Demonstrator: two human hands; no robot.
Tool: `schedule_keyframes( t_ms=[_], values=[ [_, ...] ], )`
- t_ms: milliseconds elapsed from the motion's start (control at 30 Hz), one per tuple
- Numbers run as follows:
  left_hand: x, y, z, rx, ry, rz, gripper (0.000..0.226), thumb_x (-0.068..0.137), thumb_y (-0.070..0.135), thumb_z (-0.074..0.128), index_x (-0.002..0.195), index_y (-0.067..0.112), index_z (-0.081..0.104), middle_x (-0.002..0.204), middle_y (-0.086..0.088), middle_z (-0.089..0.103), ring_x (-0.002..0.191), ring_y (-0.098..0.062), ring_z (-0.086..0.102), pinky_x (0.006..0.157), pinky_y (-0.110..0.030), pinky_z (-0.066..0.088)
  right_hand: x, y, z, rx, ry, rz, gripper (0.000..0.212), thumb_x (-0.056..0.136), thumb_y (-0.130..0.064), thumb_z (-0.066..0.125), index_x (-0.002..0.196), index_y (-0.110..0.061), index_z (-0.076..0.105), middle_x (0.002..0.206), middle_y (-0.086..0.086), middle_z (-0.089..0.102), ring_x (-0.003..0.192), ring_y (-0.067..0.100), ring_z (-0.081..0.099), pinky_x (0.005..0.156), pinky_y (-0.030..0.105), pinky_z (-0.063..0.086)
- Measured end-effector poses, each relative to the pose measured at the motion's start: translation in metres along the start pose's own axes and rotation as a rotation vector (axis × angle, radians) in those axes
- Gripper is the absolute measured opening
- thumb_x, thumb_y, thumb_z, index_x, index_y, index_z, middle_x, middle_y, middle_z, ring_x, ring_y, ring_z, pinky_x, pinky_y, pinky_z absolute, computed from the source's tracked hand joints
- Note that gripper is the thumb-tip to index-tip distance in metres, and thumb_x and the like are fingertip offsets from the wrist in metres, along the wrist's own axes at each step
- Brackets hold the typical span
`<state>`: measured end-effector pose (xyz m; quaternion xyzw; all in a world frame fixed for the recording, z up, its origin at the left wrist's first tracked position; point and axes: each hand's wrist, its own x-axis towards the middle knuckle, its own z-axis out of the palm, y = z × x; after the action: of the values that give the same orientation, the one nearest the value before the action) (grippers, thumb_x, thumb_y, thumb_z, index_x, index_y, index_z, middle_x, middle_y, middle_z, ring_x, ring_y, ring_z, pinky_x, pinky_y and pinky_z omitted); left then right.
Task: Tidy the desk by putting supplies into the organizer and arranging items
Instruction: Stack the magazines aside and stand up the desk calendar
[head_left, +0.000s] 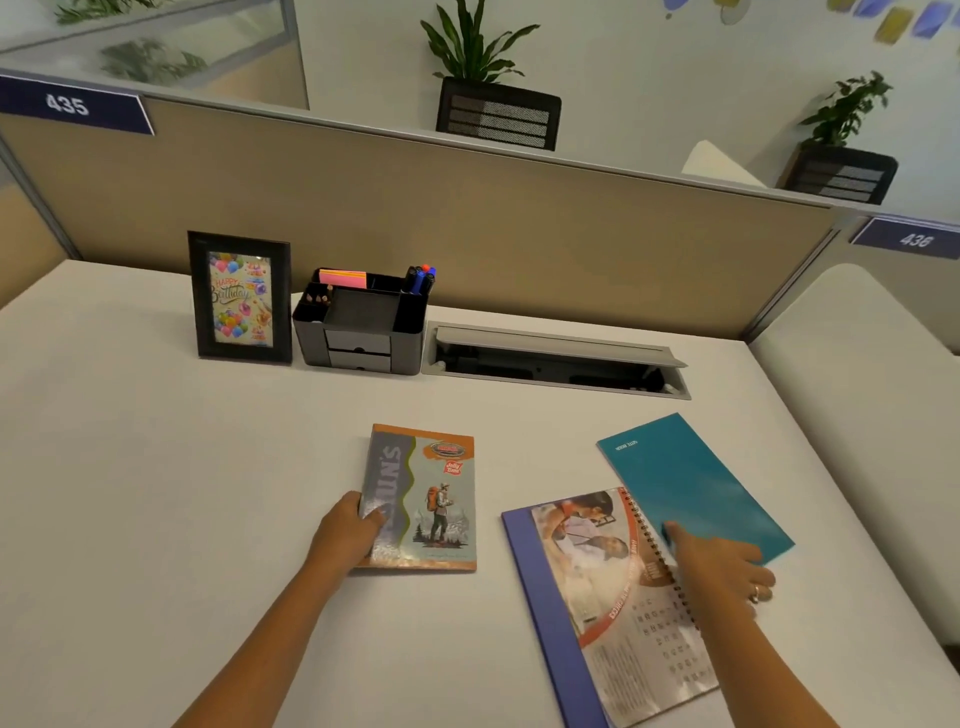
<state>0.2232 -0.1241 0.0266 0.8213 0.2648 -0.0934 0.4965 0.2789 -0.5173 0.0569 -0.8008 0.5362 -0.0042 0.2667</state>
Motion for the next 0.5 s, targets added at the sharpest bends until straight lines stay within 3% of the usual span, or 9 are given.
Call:
schedule_keyframes(
  t_ms=[267, 400, 500],
  values=[
    [-0.008, 0.005, 0.002, 0.030, 0.021, -0.017, 0.027, 0.093, 0.029, 0.054, 0.111, 0.008, 0.053, 0.104, -0.011, 0.059, 0.088, -0.025, 0.054, 0.072, -0.032, 0.041, 0.015, 0.004, 0.009, 0.106, -0.061, 0.088, 0.085, 0.056, -0.049, 0.082, 0.113, -0.003, 0.037, 0.119, 0.026, 0.046, 0.111, 0.040, 0.045, 0.091, 0.051, 0.043],
    [-0.011, 0.008, 0.003, 0.008, 0.028, -0.014, 0.027, 0.093, 0.027, 0.054, 0.112, 0.007, 0.052, 0.104, -0.011, 0.059, 0.087, -0.023, 0.054, 0.069, -0.031, 0.040, 0.029, 0.008, 0.004, 0.317, -0.142, 0.095, 0.051, 0.063, -0.040, 0.079, 0.090, -0.009, 0.049, 0.100, 0.014, 0.063, 0.090, 0.037, 0.060, 0.082, 0.051, 0.051],
    [-0.014, 0.009, 0.003, -0.006, 0.031, -0.010, 0.028, 0.094, 0.027, 0.054, 0.113, 0.007, 0.052, 0.104, -0.010, 0.059, 0.084, -0.021, 0.054, 0.061, -0.027, 0.039, 0.020, -0.002, -0.007, 0.585, -0.112, -0.001, 0.031, 0.086, -0.020, 0.063, 0.111, -0.005, 0.054, 0.114, 0.016, 0.060, 0.099, 0.035, 0.060, 0.082, 0.045, 0.053]
  ],
)
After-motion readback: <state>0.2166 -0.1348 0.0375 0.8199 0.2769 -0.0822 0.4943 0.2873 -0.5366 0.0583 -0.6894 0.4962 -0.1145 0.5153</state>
